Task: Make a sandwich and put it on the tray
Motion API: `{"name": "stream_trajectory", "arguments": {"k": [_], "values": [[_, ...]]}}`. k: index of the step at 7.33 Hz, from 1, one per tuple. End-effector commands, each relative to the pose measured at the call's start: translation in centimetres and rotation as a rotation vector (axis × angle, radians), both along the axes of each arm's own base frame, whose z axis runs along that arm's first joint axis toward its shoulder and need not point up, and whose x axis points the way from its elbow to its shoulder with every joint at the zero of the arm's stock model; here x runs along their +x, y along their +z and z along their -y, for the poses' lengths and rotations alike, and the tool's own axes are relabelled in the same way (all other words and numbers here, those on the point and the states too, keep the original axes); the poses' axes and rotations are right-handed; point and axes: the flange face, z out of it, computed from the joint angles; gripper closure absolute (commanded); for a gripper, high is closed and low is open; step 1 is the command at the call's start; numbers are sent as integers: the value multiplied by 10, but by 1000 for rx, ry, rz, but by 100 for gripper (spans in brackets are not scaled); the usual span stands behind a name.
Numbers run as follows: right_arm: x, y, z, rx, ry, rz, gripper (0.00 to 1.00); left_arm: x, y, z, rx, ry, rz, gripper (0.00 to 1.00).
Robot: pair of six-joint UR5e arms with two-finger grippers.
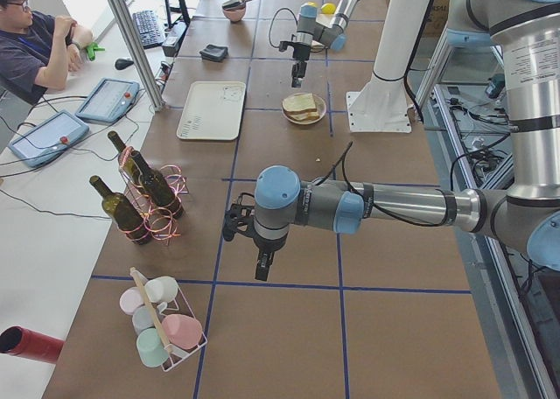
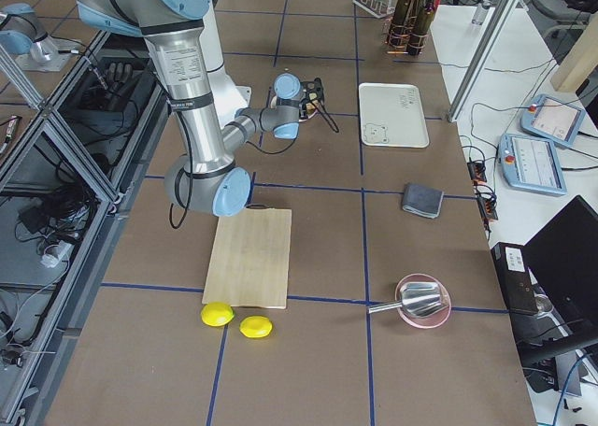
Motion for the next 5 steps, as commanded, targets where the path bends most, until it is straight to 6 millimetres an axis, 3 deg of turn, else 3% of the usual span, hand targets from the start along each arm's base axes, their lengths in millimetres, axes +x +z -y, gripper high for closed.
{"name": "stream_trajectory", "arguments": {"k": [1, 3, 5], "values": [[62, -8, 62, -89, 16, -159, 0, 0, -7, 5, 44, 0, 9, 0], [106, 15, 110, -71, 13, -341, 0, 3, -32, 20, 110, 6, 6, 0], [175, 48, 152, 9, -12, -474, 0, 4, -77, 28, 312, 8, -4, 0]]}}
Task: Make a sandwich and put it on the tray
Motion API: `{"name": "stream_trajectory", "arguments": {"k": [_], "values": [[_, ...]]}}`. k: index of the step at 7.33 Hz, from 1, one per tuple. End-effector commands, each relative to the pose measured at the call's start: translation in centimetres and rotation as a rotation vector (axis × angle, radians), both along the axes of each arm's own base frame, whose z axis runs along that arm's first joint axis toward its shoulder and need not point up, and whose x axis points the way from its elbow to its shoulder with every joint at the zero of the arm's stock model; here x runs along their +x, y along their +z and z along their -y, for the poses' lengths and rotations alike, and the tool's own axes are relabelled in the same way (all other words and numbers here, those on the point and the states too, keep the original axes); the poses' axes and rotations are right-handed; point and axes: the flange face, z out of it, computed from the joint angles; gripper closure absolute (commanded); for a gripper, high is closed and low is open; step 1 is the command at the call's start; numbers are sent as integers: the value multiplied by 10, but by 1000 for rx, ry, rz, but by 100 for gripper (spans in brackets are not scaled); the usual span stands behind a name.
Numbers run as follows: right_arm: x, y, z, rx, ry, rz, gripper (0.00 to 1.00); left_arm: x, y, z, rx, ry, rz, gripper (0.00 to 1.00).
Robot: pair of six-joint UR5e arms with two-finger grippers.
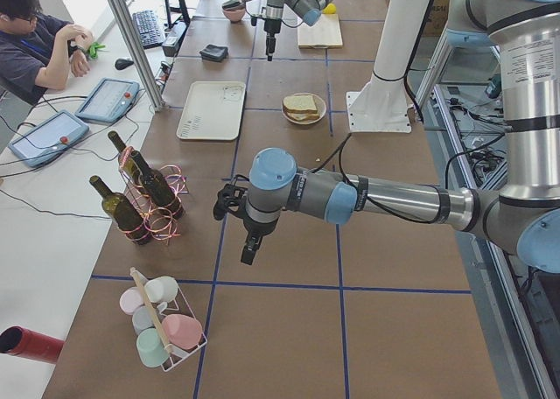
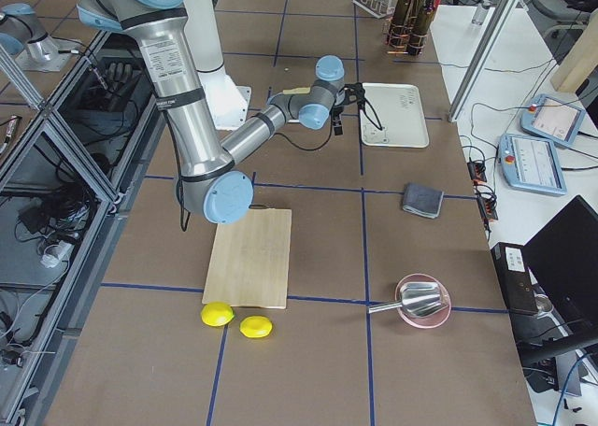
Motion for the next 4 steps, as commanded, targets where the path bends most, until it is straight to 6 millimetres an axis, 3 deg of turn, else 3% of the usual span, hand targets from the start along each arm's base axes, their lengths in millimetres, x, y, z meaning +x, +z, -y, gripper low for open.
{"name": "stream_trajectory", "arguments": {"k": [1, 2, 3, 4], "values": [[88, 57, 32, 62, -50, -118, 0, 1, -50, 18, 376, 0, -7, 0], [136, 100, 37, 102, -86, -164, 0, 3, -37, 6, 587, 7, -20, 0], [190, 139, 37, 129, -102, -208, 0, 36, -32, 15, 588, 49, -112, 0], [249, 169, 36, 129, -123, -229, 0, 63, -63, 33, 419, 7, -296, 0]]}}
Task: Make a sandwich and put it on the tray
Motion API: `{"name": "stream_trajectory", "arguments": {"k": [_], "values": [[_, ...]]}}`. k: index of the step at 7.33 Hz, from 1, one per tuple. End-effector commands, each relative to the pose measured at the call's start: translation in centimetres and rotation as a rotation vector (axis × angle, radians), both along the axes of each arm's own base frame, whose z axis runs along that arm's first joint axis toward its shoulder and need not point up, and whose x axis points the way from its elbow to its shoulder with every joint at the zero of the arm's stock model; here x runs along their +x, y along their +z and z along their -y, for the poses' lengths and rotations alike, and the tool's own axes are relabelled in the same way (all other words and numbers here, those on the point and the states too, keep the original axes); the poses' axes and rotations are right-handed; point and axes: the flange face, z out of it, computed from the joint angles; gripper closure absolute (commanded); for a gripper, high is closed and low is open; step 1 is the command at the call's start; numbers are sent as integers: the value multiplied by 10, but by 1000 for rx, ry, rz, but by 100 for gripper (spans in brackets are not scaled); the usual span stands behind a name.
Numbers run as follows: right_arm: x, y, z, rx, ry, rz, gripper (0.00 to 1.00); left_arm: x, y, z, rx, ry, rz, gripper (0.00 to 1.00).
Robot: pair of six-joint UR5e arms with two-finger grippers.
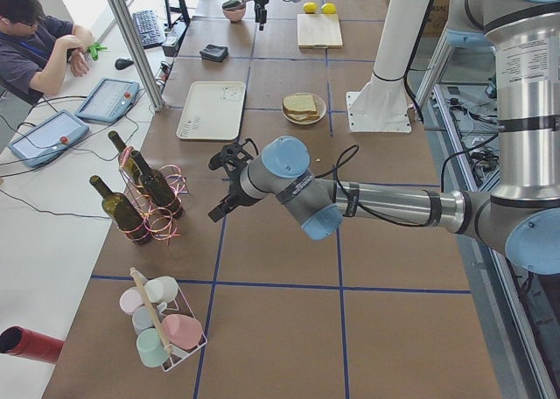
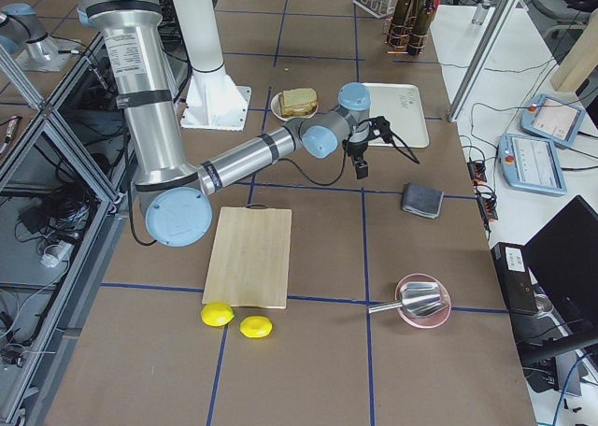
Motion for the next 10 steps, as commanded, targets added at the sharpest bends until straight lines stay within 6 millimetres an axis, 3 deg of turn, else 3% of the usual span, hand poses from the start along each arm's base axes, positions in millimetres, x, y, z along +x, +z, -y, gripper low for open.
{"name": "stream_trajectory", "arguments": {"k": [1, 2, 3, 4, 5, 6, 7, 10], "values": [[124, 69, -12, -14, -35, -59, 0, 87, -37, 20, -133, 123, -199, 0], [168, 108, -35, -50, -23, -86, 0, 140, -62, 40, -177, 203, -199, 0], [206, 140, -63, -107, 31, -103, 0, 152, -96, 51, -190, 146, -195, 0], [232, 176, -100, -184, 75, -120, 0, 194, -117, 38, -118, 112, -150, 0], [243, 190, -114, -165, 51, -141, 0, 237, -125, 25, -99, 103, -127, 0], [249, 197, -123, -166, 45, -146, 0, 288, -130, 10, -205, 170, -141, 0], [252, 201, -127, -171, 49, -169, 0, 330, -165, 4, -351, 165, -163, 0], [254, 210, -134, -171, 37, -195, 0, 409, -197, -50, -596, 75, -218, 0]]}}
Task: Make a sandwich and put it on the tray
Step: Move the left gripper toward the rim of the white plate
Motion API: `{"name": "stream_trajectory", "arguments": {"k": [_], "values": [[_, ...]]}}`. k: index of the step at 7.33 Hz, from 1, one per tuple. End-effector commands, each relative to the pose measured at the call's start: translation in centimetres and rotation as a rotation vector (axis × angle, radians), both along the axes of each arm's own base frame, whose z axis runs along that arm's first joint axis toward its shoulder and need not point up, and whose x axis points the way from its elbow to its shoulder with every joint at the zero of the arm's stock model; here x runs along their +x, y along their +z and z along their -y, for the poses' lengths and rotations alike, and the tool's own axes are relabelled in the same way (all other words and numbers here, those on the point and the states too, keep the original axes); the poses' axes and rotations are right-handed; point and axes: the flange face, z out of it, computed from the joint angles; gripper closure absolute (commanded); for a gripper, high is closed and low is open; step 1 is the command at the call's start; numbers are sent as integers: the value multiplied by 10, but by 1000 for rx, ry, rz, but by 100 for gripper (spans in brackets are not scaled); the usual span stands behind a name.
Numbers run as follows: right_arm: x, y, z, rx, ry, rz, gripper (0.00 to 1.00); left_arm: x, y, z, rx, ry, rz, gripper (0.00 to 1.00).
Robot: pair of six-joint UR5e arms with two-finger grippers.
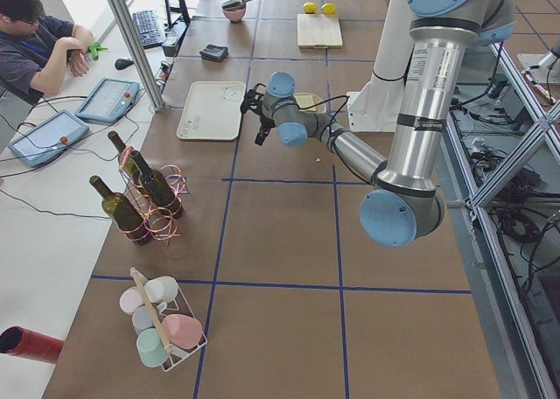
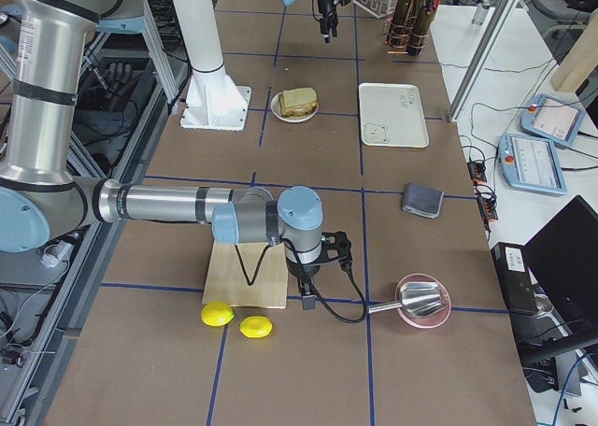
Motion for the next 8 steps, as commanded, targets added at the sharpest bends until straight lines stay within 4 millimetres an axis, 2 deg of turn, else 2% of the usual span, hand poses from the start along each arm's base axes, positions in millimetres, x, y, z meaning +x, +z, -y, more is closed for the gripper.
{"name": "stream_trajectory", "arguments": {"k": [1, 2, 3, 4, 5, 6, 8], "values": [[-1, 8, -10, -2, -26, 20, 0, 74, -26, -54, -200, -65, -57, 0], [-3, 10, -15, -6, -29, 41, 0, 109, -38, -77, -281, -96, -84, 14], [-4, 10, -17, -8, -31, 48, 0, 130, -43, -98, -356, -132, -105, 28], [-3, 11, -17, -8, -29, 48, 0, 157, -53, -115, -392, -155, -123, 36], [-4, 12, -17, -8, -32, 48, 0, 181, -55, -119, -401, -164, -118, 41], [-3, 13, -17, -11, -29, 48, 0, 193, -55, -116, -404, -168, -110, 48], [-3, 12, -17, -7, -30, 48, 0, 200, -52, -120, -395, -176, -105, 60]]}}
